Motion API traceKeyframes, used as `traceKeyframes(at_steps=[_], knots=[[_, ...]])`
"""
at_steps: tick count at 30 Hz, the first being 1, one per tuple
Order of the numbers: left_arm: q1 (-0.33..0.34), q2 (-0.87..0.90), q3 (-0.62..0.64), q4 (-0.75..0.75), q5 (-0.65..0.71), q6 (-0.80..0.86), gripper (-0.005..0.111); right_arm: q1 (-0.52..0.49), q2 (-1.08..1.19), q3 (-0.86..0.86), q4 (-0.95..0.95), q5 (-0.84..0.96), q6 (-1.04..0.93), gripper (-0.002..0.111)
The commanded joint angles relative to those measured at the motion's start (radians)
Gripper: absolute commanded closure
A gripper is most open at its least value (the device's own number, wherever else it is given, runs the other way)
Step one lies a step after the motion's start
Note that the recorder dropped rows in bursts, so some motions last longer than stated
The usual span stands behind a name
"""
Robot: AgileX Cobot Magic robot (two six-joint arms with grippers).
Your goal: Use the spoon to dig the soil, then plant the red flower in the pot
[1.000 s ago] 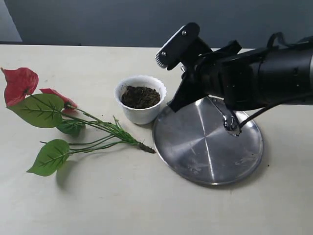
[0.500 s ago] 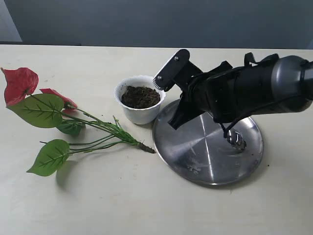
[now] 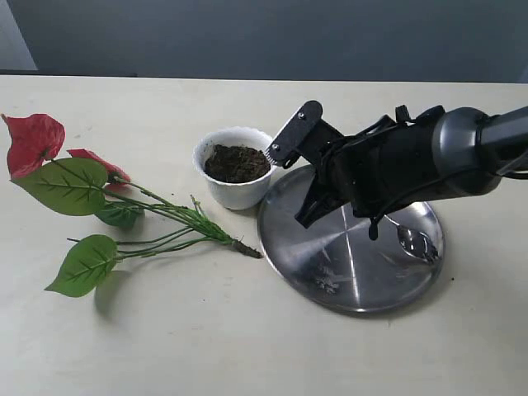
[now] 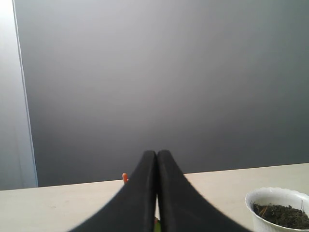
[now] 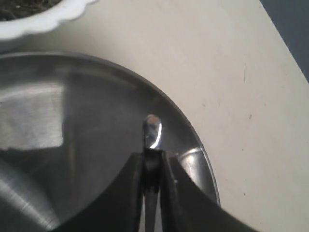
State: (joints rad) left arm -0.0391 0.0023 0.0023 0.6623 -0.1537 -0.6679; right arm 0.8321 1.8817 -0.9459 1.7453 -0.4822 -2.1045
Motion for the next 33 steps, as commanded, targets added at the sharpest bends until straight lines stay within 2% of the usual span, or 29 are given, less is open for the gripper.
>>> traceKeyframes(at_steps=[1,5,13,18,21,25,30,33], knots=[[-0.005,-0.002,-0.002,-0.003,-0.002,-0.003,0.106,-0.005,0.002,0.003,-0.001,0.037,-0.004,0.096],[-0.005,-0.002,-0.002,-0.003,-0.002,-0.003,0.106,-0.005,0.002,0.003,-0.001,0.023,0.005,0.079],[-0.005,-0.002,-0.002,-0.003,-0.002,-0.003,0.106,0.008,-0.051,0.003,-0.001,-0.026,0.078,0.078],[-0.005,-0.002,-0.002,-0.003,-0.004,-0.003,0.106,0.111,-0.159,0.003,-0.001,-0.002,0.120,0.078],[-0.005,-0.002,-0.002,-0.003,-0.004,-0.003,0.106,0.192,-0.217,0.003,-0.001,0.128,0.120,0.078],[-0.005,-0.002,-0.002,-0.003,-0.004,-0.001,0.106,0.239,-0.240,-0.009,-0.001,0.448,0.120,0.078],[-0.005,-0.002,-0.002,-0.003,-0.004,-0.001,0.106,0.239,-0.163,-0.115,-0.001,0.422,0.146,0.078],[-0.005,-0.002,-0.002,-0.003,-0.004,-0.003,0.106,0.239,-0.111,-0.180,-0.001,0.489,0.146,0.078]])
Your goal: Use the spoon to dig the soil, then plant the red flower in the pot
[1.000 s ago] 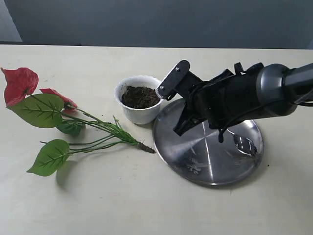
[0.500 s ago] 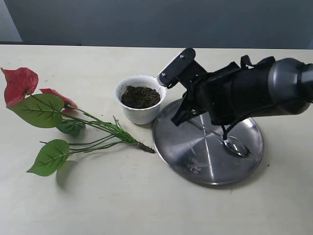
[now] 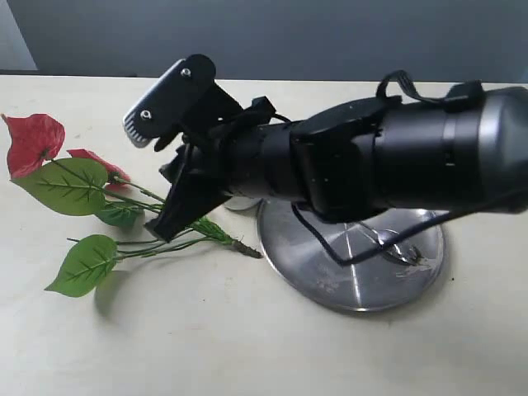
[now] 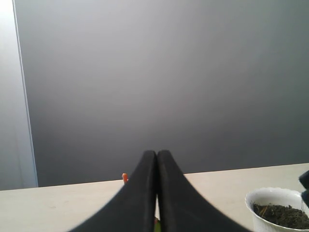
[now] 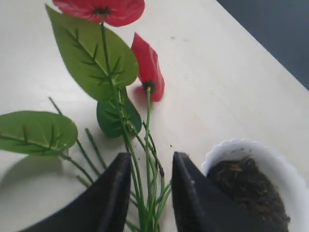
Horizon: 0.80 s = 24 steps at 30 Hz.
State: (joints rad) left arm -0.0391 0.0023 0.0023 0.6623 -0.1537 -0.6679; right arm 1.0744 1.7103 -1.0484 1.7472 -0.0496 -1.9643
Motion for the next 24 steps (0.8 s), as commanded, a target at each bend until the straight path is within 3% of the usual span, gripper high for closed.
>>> traceKeyframes(at_steps=[1,4,9,16,24], knots=[[-0.005,-0.002,-0.002,-0.003,-0.004,-0.003,0.106,-0.004,0.076,-0.095,-0.003,0.075,0.006,0.078],[-0.005,-0.002,-0.002,-0.003,-0.004,-0.003,0.106,-0.004,0.133,-0.148,-0.003,0.050,0.065,0.078],[-0.005,-0.002,-0.002,-0.003,-0.004,-0.003,0.106,-0.004,0.167,-0.185,-0.003,-0.375,0.268,0.078],[-0.005,-0.002,-0.002,-0.003,-0.004,-0.003,0.106,0.006,0.109,-0.203,-0.003,-0.592,0.089,0.078],[-0.005,-0.002,-0.002,-0.003,-0.004,-0.003,0.106,0.003,0.087,-0.412,-0.003,-1.012,-0.152,0.083]])
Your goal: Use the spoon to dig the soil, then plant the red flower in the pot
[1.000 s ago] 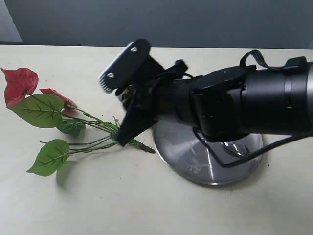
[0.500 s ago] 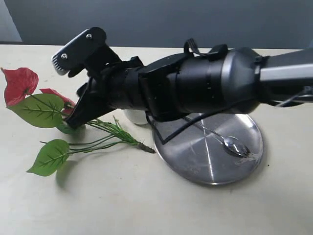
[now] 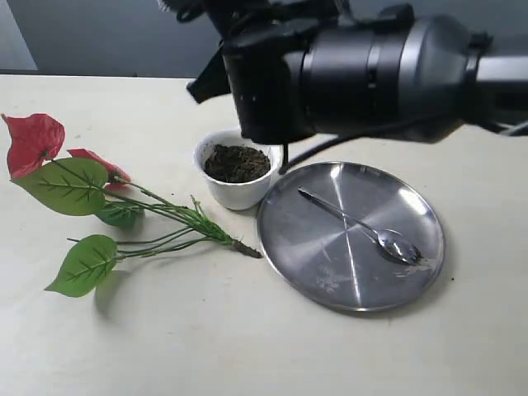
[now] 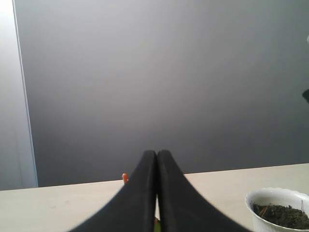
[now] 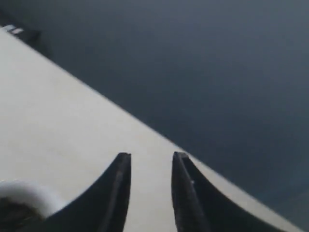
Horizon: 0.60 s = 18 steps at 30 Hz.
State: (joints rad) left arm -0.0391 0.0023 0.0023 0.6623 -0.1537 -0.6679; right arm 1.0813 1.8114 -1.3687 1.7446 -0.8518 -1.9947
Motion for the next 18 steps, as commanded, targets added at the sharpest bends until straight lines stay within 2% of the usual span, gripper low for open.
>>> traceKeyframes(at_steps=[1,6,10,12,14,15,18], knots=[[-0.005,-0.002,-0.002,-0.003,-0.004,-0.003,0.106,-0.004,-0.014,-0.107,0.000,-0.262,-0.122,0.087],[-0.005,-0.002,-0.002,-0.003,-0.004,-0.003,0.106,-0.004,-0.014,-0.120,0.000,-0.369,-0.122,0.109],[-0.005,-0.002,-0.002,-0.003,-0.004,-0.003,0.106,0.000,-0.014,-0.120,0.000,-0.369,-0.122,0.109],[-0.005,-0.002,-0.002,-0.003,-0.004,-0.003,0.106,0.041,-0.014,-0.120,0.000,-0.364,-0.122,0.109],[-0.005,-0.002,-0.002,-0.003,-0.004,-0.003,0.106,0.130,-0.014,-0.120,0.000,-0.201,-0.122,0.109],[-0.005,-0.002,-0.002,-0.003,-0.004,-0.003,0.106,0.206,-0.014,-0.120,0.000,-0.044,-0.122,0.109],[-0.005,-0.002,-0.002,-0.003,-0.004,-0.003,0.106,0.313,-0.012,-0.120,0.000,0.204,-0.122,0.109]])
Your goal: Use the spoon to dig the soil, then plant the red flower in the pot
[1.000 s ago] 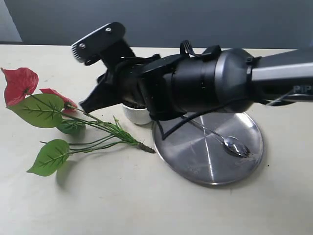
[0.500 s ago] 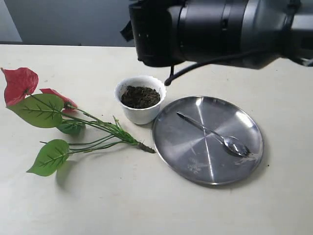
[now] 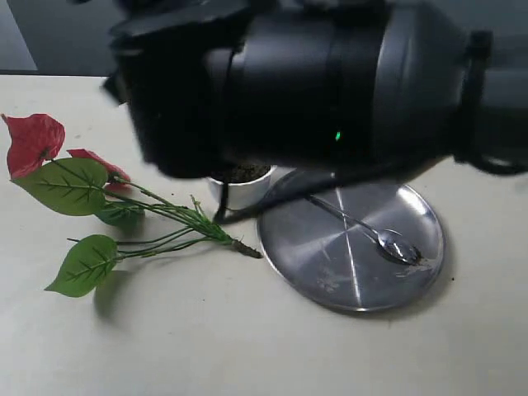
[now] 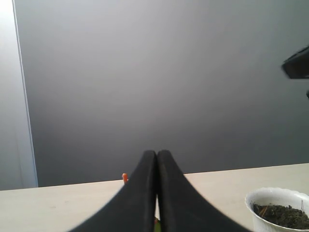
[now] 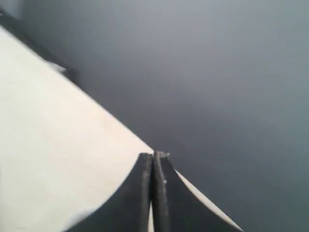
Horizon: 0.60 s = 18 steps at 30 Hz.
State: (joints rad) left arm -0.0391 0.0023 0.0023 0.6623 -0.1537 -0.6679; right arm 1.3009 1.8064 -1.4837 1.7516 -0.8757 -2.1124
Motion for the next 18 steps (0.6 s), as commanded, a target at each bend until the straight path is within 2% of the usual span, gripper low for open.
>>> traceKeyframes(at_steps=[1,4,6,14,18], knots=[[-0.005,-0.002,-0.002,-0.003,-0.004,-0.003,0.106,0.104,-0.007,-0.005,-0.007,0.241,-0.004,0.109],[-0.005,-0.002,-0.002,-0.003,-0.004,-0.003,0.106,0.107,-0.008,0.009,-0.007,0.059,-0.004,0.109],[-0.005,-0.002,-0.002,-0.003,-0.004,-0.003,0.106,0.107,-0.017,0.054,-0.007,0.010,-0.004,0.109],[-0.005,-0.002,-0.002,-0.003,-0.004,-0.003,0.106,0.089,-0.045,0.248,-0.007,0.090,0.012,0.109],[-0.005,-0.002,-0.002,-0.003,-0.004,-0.003,0.106,0.045,-0.050,0.274,-0.007,0.127,0.008,0.109]])
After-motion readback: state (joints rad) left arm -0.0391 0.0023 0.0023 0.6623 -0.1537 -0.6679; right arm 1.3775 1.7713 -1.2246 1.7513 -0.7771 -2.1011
